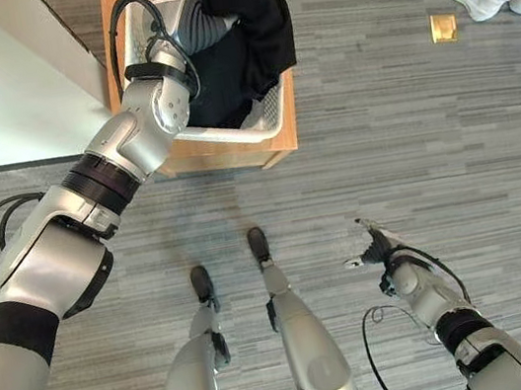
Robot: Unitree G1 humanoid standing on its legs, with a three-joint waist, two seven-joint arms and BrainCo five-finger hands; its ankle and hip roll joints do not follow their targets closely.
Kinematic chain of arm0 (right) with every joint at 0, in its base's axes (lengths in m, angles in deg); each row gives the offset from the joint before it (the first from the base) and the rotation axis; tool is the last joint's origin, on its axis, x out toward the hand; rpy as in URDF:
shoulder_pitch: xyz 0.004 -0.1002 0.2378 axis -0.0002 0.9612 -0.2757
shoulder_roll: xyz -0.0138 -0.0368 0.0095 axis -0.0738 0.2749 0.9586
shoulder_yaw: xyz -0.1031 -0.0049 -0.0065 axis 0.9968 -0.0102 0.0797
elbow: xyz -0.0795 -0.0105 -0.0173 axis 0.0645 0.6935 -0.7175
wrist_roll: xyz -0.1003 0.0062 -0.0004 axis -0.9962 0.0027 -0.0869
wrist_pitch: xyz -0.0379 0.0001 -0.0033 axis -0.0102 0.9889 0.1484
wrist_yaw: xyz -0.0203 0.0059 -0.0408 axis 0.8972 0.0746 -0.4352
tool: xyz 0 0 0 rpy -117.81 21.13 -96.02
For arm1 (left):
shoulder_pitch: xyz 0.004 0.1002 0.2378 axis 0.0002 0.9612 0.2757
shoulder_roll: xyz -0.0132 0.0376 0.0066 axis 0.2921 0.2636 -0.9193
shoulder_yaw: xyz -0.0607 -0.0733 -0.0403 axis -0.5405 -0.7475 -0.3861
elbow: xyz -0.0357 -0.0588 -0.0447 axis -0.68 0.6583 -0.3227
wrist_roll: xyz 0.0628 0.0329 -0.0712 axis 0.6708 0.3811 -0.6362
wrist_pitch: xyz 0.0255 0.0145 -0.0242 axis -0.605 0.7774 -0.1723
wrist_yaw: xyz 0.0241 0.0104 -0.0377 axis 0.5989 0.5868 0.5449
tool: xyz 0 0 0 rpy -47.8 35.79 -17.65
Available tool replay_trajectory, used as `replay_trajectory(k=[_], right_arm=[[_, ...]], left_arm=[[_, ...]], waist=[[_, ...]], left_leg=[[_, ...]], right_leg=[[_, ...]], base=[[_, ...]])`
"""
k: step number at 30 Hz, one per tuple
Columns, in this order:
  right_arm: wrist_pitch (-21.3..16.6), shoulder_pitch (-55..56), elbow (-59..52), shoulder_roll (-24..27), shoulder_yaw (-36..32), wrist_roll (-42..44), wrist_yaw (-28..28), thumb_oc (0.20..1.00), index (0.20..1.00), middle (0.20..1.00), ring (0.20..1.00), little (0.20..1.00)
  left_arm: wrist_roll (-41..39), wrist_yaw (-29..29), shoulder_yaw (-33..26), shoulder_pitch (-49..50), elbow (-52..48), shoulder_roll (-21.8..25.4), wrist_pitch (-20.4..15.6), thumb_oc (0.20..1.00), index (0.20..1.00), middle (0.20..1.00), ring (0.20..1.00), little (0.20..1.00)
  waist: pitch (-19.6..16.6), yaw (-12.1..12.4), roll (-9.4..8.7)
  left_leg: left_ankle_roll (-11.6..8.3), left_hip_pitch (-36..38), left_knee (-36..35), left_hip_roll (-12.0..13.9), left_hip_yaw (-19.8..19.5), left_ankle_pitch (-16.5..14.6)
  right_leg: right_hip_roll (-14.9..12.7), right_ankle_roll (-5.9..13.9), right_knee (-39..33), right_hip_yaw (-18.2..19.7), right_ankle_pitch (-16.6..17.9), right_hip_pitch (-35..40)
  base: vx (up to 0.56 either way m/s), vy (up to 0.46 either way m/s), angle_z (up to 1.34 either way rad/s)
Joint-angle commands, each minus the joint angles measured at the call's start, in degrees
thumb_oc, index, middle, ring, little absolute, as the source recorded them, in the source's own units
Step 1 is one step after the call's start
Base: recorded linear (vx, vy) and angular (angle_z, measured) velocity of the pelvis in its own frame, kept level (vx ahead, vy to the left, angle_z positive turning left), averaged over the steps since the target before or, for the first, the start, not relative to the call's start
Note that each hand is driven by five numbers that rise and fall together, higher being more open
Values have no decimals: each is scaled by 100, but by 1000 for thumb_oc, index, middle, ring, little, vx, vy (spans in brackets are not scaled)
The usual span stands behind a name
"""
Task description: Pick up bed clothes into laundry basket.
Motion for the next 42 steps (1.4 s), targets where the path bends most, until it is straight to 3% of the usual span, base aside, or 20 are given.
replay_trajectory(k=[1, 6, 13, 18, 21, 22, 23, 24, 25, 26, 27, 31, 32, 33, 34, 35, 37, 40, 41, 42], right_arm=[[-226, 171, -64, 103, -103, 186, 106, 1000, 1000, 1000, 1000, 1000], [-211, 252, 94, 64, -10, 212, 175, 1000, 1000, 1000, 1000, 1000], [75, 528, 339, 17, -122, -84, 413, 1000, 1000, 1000, 1000, 1000], [224, 376, 154, -119, -265, -135, 339, 1000, 1000, 1000, 1000, 1000], [286, 649, -311, -53, -587, -169, 279, 1000, 1000, 1000, 1000, 1000], [241, 774, -621, 36, -1038, -1, 132, 1000, 1000, 1000, 1000, 1000], [244, 785, -629, 37, -1037, -2, 135, 1000, 1000, 1000, 1000, 1000], [189, 876, -760, 63, -1196, 70, 67, 1000, 1000, 1000, 1000, 1000], [89, 975, -888, 86, -1334, 164, -16, 1000, 1000, 1000, 1000, 1000], [57, 1072, -847, 30, -1399, 225, -96, 1000, 1000, 1000, 1000, 1000], [69, 1041, -844, 20, -1395, 234, -74, 1000, 1000, 1000, 1000, 1000], [66, 996, -1111, -140, -1263, -52, 31, 1000, 1000, 1000, 1000, 1000], [22, 994, -1205, -164, -1224, -123, 83, 1000, 1000, 1000, 1000, 1000], [-19, 974, -1254, -212, -1214, -91, 77, 1000, 1000, 1000, 1000, 1000], [-21, 971, -1250, -211, -1202, -91, 77, 1000, 1000, 1000, 1000, 1000], [-75, 852, -1241, -241, -1232, 43, 20, 1000, 1000, 1000, 1000, 1000], [-85, 722, -1351, -344, -1231, 140, 23, 1000, 1000, 1000, 1000, 1000], [-111, 579, -1550, -471, -1233, 240, -7, 1000, 1000, 1000, 1000, 1000], [-113, 547, -1622, -500, -1239, 246, -8, 1000, 1000, 1000, 1000, 1000], [-112, 552, -1622, -504, -1246, 246, -7, 1000, 1000, 1000, 1000, 1000]], left_arm=[[149, 467, -55, -1157, 760, -182, -72, 1000, 1000, 1000, 1000, 1000], [-135, 383, -48, -1155, 583, -31, -233, 1000, 1000, 1000, 1000, 1000], [-481, -649, -101, 363, -720, -86, -654, 1000, 1000, 1000, 1000, 1000], [-602, -674, -393, 1911, -1705, -489, -797, 1000, 1000, 1000, 1000, 1000], [-1237, -882, -670, 3048, -2218, -343, -905, 1000, 1000, 1000, 1000, 1000], [-1521, -815, -886, 3785, -2434, -111, -988, 1000, 1000, 1000, 1000, 1000], [-1522, -818, -887, 3797, -2444, -108, -981, 1000, 1000, 1000, 1000, 1000], [-1641, -781, -1025, 4148, -2426, -39, -1024, 1000, 1000, 1000, 1000, 1000], [-1834, -731, -1193, 4468, -2449, 50, -1046, 1000, 1000, 1000, 1000, 1000], [-1830, -718, -1469, 4857, -2469, 209, -1013, 1000, 1000, 1000, 1000, 1000], [-1818, -699, -1744, 5163, -2558, 395, -967, 1000, 1000, 1000, 1000, 1000], [-1724, -679, -3151, 6908, -3046, 1000, -980, 1000, 1000, 1000, 1000, 1000], [-1748, -662, -3491, 7311, -3136, 1055, -1021, 1000, 1000, 1000, 1000, 1000], [-1753, -638, -3712, 7571, -3242, 1065, -1066, 1000, 1000, 1000, 1000, 1000], [-1753, -643, -3724, 7587, -3255, 1064, -1059, 1000, 1000, 1000, 1000, 1000], [-1766, -688, -3889, 7649, -3361, 1055, -1105, 1000, 1000, 1000, 1000, 1000], [-1738, -723, -4118, 7826, -3537, 1187, -1148, 1000, 1000, 1000, 1000, 1000], [-1872, -911, -4200, 7955, -3873, 1227, -1238, 1000, 1000, 1000, 1000, 1000], [-1949, -974, -4139, 7906, -3923, 1183, -1255, 1000, 1000, 1000, 1000, 1000], [-1960, -985, -4136, 7910, -3936, 1190, -1245, 1000, 1000, 1000, 1000, 1000]], waist=[[-194, 141, 27], [-300, 198, 119], [-675, 576, 449], [-1085, 1072, 584], [-1216, 1357, 592], [-1194, 1467, 636], [-1218, 1452, 630], [-1248, 1475, 633], [-1290, 1498, 652], [-1375, 1563, 620], [-1403, 1685, 587], [-1622, 2298, 516], [-1623, 2451, 503], [-1614, 2496, 495], [-1641, 2473, 475], [-1634, 2369, 463], [-1676, 2286, 474], [-1752, 2105, 350], [-1818, 2076, 301], [-1812, 2037, 303]], left_leg=[[-312, -162, 25, 278, -145, 298], [-303, 39, 25, 265, -169, 264], [-299, 495, 25, 183, -287, 161], [-292, 837, 25, 49, -729, 158], [-232, 1076, 25, -91, -1281, 252], [-218, 1133, 25, -136, -1714, 463], [-219, 1142, 25, -136, -1726, 409], [-201, 1124, 25, -157, -1923, 483], [-170, 1092, 29, -202, -2259, 658], [-182, 1066, 75, -298, -2491, 659], [-241, 1020, 101, -352, -2533, 696], [-391, 840, 209, -363, -2586, 797], [-394, 792, 265, -378, -2501, 774], [-409, 623, 402, -360, -2225, 801], [-403, 628, 391, -367, -2228, 749], [-264, 299, 665, -18, -660, 751], [-151, 339, 863, 391, 731, 609], [-5, 655, 1388, 700, 1785, 116], [-66, 801, 1418, 845, 2014, -30], [-78, 792, 1448, 842, 1965, -59]], right_leg=[[-382, 700, 67, -323, -88, 263], [-389, 701, 67, -366, -132, 467], [-552, 706, 67, -686, -281, 1081], [-659, 627, 67, -1171, -481, 1731], [-617, 506, 522, -1610, -787, 2129], [-465, 517, 1107, -1326, -923, 2147], [-466, 521, 1110, -1336, -977, 2161], [-259, 498, 1243, -930, -1166, 2199], [90, 364, 1276, -160, -1371, 2231], [240, 244, 1155, 416, -1599, 2433], [262, 154, 1006, 534, -1546, 2540], [-41, 190, 211, -262, -1225, 3029], [-93, 204, 116, -436, -1225, 3116], [-163, 219, 81, -615, -1233, 3155], [-170, 214, 75, -630, -1275, 3163], [-327, 244, 67, -1076, -1253, 3148], [-391, 238, 75, -1674, -1252, 3161], [-597, 131, 213, -2780, -1232, 3219], [-617, 119, 239, -2945, -1304, 3274], [-611, 121, 247, -2994, -1335, 3304]], base=[[8, 28, 4], [17, 5, 1], [84, 8, 15], [62, -15, 51], [55, -83, 89], [35, -101, 117], [17, -101, 125], [41, -92, 99], [36, -90, 169], [-12, -80, 195], [-59, -87, 212], [-90, -136, 119], [-95, -7, 63], [-50, 15, 88], [-207, 92, 122], [-238, 109, 243], [-315, 109, 262], [-183, 18, 191], [-22, -25, 259], [58, 70, 280]])
